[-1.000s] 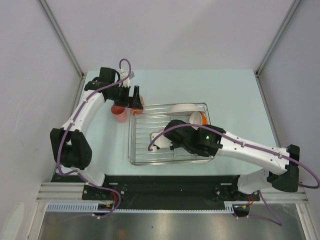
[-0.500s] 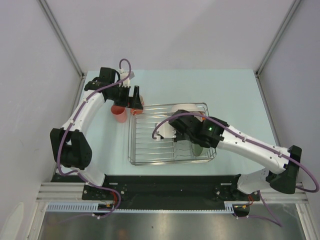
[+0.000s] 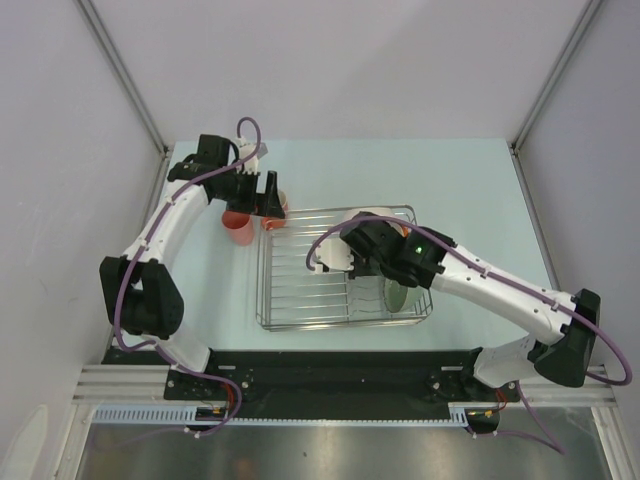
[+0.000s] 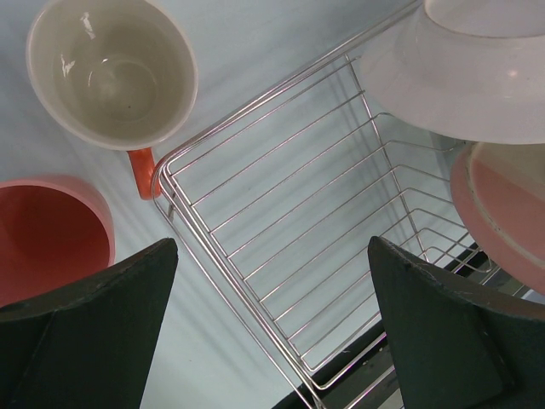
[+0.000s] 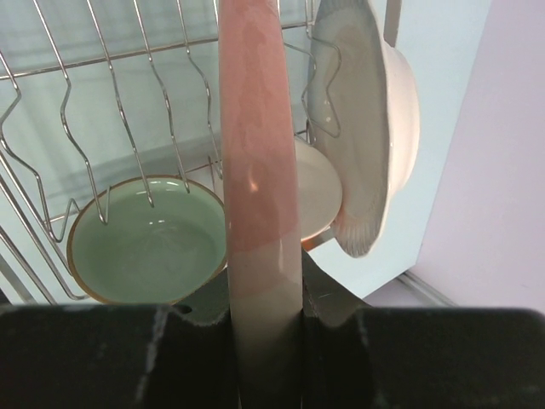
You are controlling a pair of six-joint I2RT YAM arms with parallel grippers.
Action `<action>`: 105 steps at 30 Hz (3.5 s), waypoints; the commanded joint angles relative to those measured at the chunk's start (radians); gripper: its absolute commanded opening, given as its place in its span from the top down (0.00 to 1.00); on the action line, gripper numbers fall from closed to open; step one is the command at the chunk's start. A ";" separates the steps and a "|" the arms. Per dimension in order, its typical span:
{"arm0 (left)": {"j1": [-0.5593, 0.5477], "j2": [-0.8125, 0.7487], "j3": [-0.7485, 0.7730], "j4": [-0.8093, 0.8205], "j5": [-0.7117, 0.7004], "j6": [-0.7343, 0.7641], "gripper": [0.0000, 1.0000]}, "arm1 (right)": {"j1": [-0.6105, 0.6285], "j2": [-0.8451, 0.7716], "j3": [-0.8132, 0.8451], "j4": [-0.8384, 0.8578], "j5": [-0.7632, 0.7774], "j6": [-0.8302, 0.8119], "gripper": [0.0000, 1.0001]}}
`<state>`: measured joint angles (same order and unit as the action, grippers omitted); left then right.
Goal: Load the mixed dishes into the dish rack
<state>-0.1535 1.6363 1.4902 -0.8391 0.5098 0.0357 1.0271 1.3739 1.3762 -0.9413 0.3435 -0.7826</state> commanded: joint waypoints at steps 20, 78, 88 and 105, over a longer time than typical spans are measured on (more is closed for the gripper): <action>0.019 -0.009 0.015 0.011 0.044 0.030 0.00 | -0.093 0.071 -0.035 0.105 -0.049 0.034 1.00; 0.038 0.180 0.314 -0.018 -0.073 -0.023 0.00 | 0.011 -0.029 0.180 0.255 0.152 0.392 0.00; 0.040 0.138 0.236 0.109 -0.154 0.016 0.00 | -0.283 0.381 0.695 0.348 -0.160 0.634 0.03; 0.040 0.431 0.354 0.225 -0.352 0.047 0.06 | -0.223 0.136 0.270 0.547 -0.001 0.683 0.31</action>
<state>-0.1211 2.0552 1.7779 -0.6666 0.2077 0.0612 0.8074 1.6211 1.6798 -0.4938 0.3073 -0.1486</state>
